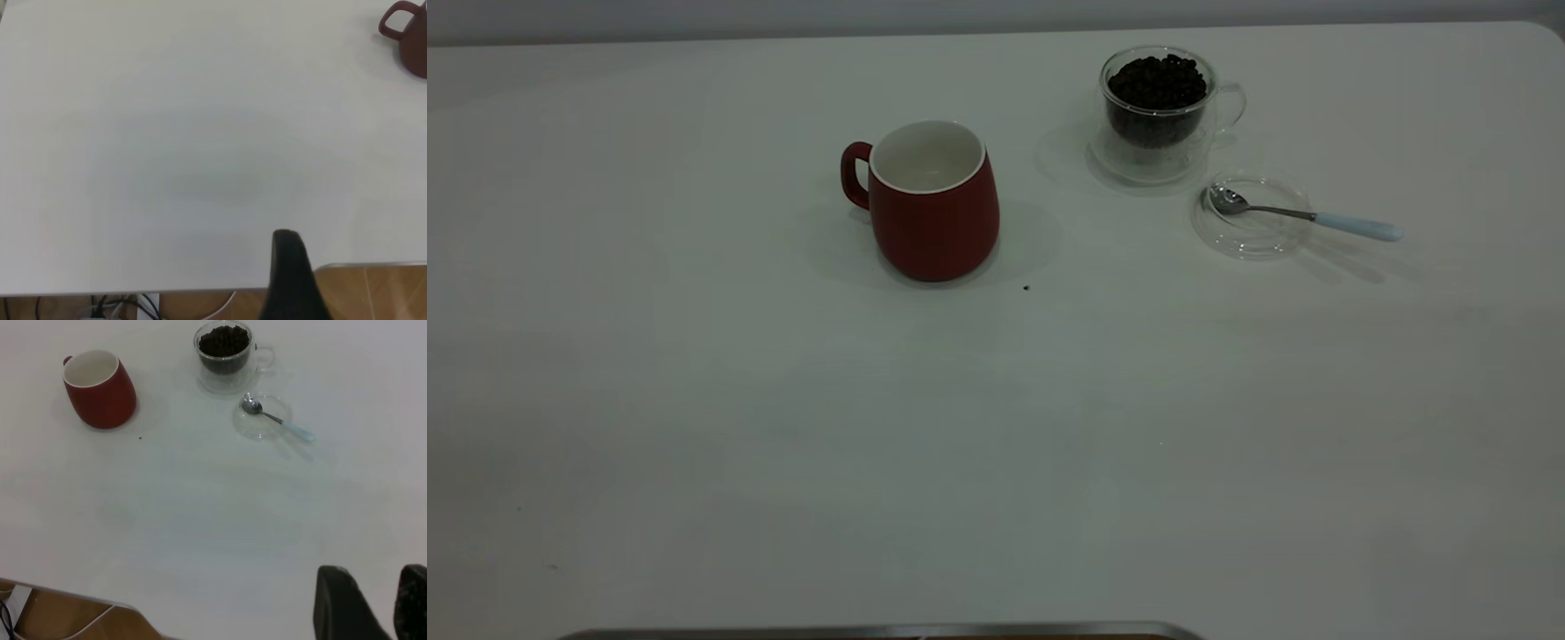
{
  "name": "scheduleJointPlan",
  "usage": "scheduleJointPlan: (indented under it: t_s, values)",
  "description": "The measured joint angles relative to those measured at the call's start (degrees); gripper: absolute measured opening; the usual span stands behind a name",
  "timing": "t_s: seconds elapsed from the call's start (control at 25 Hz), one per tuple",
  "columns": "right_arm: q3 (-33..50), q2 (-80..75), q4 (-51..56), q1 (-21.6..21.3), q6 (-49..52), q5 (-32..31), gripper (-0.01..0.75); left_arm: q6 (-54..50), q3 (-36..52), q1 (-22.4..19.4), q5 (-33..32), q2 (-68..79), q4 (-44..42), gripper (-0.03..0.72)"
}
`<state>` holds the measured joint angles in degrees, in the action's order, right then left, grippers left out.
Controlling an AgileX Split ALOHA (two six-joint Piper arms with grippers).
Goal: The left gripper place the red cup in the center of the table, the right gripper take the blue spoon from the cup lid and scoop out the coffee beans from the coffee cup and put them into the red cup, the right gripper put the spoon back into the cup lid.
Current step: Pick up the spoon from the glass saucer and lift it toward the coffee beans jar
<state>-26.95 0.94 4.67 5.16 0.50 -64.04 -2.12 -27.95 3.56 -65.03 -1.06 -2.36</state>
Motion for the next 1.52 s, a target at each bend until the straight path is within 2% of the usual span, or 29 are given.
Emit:
scheduleJointPlan:
  t_s: [0.84, 1.0, 1.24, 1.52]
  values:
    - [-0.1, 0.0, 0.0, 0.0, 0.1, 0.4, 0.242, -0.1, 0.0, 0.0, 0.0, 0.0, 0.0, 0.567]
    - [-1.6, -3.3, 1.4, 0.0, 2.9, 8.4, 0.282, -0.1, 0.0, 0.0, 0.0, 0.0, 0.0, 0.567]
    - [-1.8, -22.0, 0.9, 0.0, 3.7, 22.9, 0.451, -0.1, 0.0, 0.0, 0.0, -0.1, 0.0, 0.567]
    - [-2.4, -53.9, 1.6, 0.0, 3.6, 39.3, 0.484, -0.1, 0.0, 0.0, 0.0, -0.1, 0.0, 0.567]
